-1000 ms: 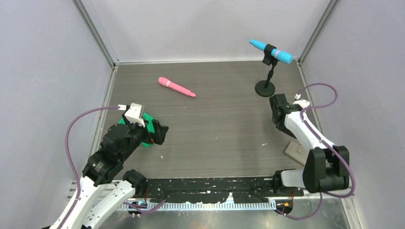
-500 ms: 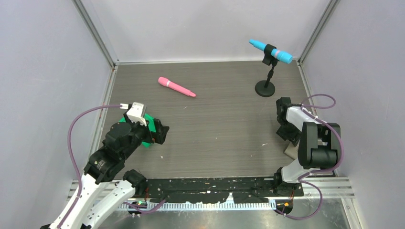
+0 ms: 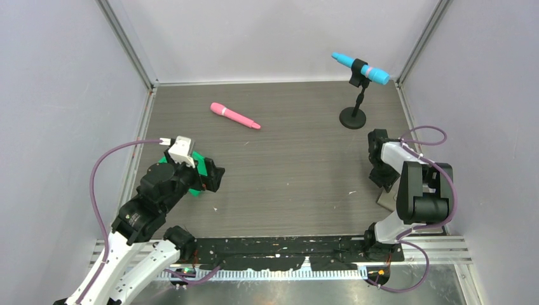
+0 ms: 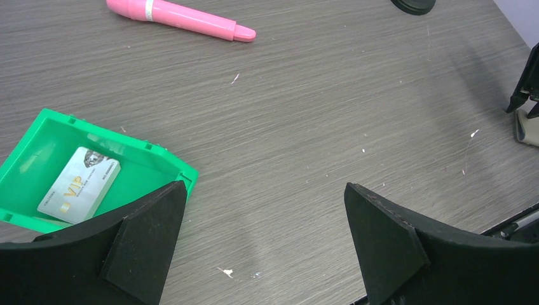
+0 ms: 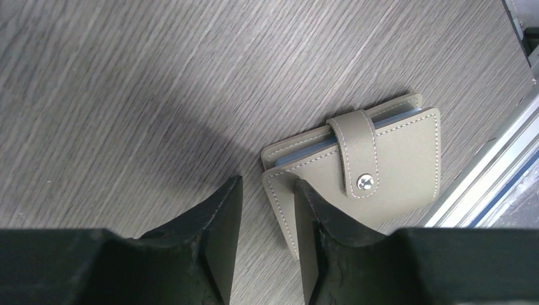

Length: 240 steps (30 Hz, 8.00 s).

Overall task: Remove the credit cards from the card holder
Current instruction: Move the card holder to the center of the board, then open the card holder at the center of the board.

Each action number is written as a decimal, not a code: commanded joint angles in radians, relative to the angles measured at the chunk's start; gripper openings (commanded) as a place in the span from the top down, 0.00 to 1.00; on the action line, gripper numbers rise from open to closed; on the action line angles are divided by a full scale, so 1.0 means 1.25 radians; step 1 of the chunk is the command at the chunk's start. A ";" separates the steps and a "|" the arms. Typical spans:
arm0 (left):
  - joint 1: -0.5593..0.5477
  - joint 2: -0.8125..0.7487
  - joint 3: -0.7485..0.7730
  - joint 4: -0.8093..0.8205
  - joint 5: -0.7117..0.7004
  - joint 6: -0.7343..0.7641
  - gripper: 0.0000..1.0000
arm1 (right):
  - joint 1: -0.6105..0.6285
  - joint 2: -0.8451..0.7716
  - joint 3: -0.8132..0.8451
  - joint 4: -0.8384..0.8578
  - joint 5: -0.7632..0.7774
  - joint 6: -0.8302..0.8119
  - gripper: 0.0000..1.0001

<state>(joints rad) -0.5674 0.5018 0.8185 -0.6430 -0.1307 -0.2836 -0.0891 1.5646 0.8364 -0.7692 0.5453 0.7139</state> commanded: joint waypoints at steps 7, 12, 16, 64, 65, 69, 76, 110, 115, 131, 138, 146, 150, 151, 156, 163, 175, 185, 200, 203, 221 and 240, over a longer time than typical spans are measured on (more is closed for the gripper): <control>-0.002 -0.007 0.003 0.019 0.005 0.005 0.01 | -0.004 -0.037 -0.025 0.049 -0.023 0.005 0.87; -0.002 0.007 0.012 0.004 0.033 0.016 0.01 | -0.003 -0.068 -0.033 0.072 -0.042 -0.036 0.95; -0.001 0.009 0.012 0.009 0.038 0.015 0.01 | 0.007 -0.110 -0.052 0.110 -0.082 -0.089 0.95; -0.003 0.169 0.040 -0.036 0.209 -0.063 0.08 | 0.947 -0.276 -0.048 0.223 -0.102 0.124 0.33; -0.003 0.197 0.045 -0.028 0.232 -0.068 0.10 | 0.945 -0.306 -0.074 0.226 -0.099 0.139 0.33; -0.042 0.336 0.073 0.016 0.287 -0.086 0.17 | 0.938 -0.391 -0.166 0.286 -0.114 0.201 0.34; -0.114 0.565 0.097 0.130 0.336 -0.113 0.26 | 0.932 -0.512 -0.286 0.373 -0.128 0.245 0.36; -0.200 0.936 -0.054 0.560 0.512 -0.283 0.79 | 0.885 -0.594 -0.427 0.431 -0.159 0.374 0.36; -0.220 0.918 -0.116 0.633 0.511 -0.351 0.81 | 0.850 -0.590 -0.480 0.512 -0.218 0.395 0.37; -0.257 0.872 -0.157 0.686 0.468 -0.422 0.75 | 0.845 -0.606 -0.565 0.653 -0.223 0.444 0.76; -0.258 0.791 -0.110 0.549 0.409 -0.370 0.58 | 0.845 -0.659 -0.539 0.624 -0.228 0.416 0.95; -0.289 0.718 0.004 0.358 0.313 -0.293 0.50 | 0.846 -0.621 -0.463 0.540 -0.242 0.378 0.95; -0.294 0.748 0.039 0.343 0.309 -0.280 0.50 | 0.846 -0.613 -0.446 0.544 -0.255 0.376 0.95; -0.295 0.757 0.043 0.344 0.309 -0.279 0.50 | 0.846 -0.614 -0.445 0.546 -0.255 0.376 0.95; -0.297 0.796 0.047 0.374 0.333 -0.279 0.50 | 0.845 -0.641 -0.448 0.552 -0.254 0.375 0.95; -0.302 0.842 0.068 0.412 0.368 -0.284 0.48 | 0.846 -0.646 -0.453 0.568 -0.262 0.372 0.95; -0.304 0.892 0.080 0.419 0.375 -0.275 0.48 | 0.846 -0.638 -0.451 0.582 -0.278 0.369 0.95; -0.304 0.912 0.091 0.411 0.368 -0.270 0.53 | 0.846 -0.618 -0.453 0.601 -0.302 0.358 0.95; -0.304 0.894 0.105 0.343 0.292 -0.238 0.81 | 0.845 -0.599 -0.460 0.634 -0.327 0.329 0.95; -0.304 0.886 0.103 0.334 0.273 -0.241 0.88 | 0.846 -0.604 -0.465 0.628 -0.322 0.324 0.95; -0.304 0.815 0.054 0.334 0.276 -0.267 1.00 | 0.739 -0.588 -0.418 0.523 -0.318 0.143 0.75; -0.303 0.705 0.000 0.401 0.310 -0.327 1.00 | 0.822 -0.472 -0.253 0.345 -0.266 0.129 0.16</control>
<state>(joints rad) -0.9489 1.4261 0.8318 -0.1909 0.2390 -0.6807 0.8959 0.9405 0.4591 -0.3206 0.1604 0.8425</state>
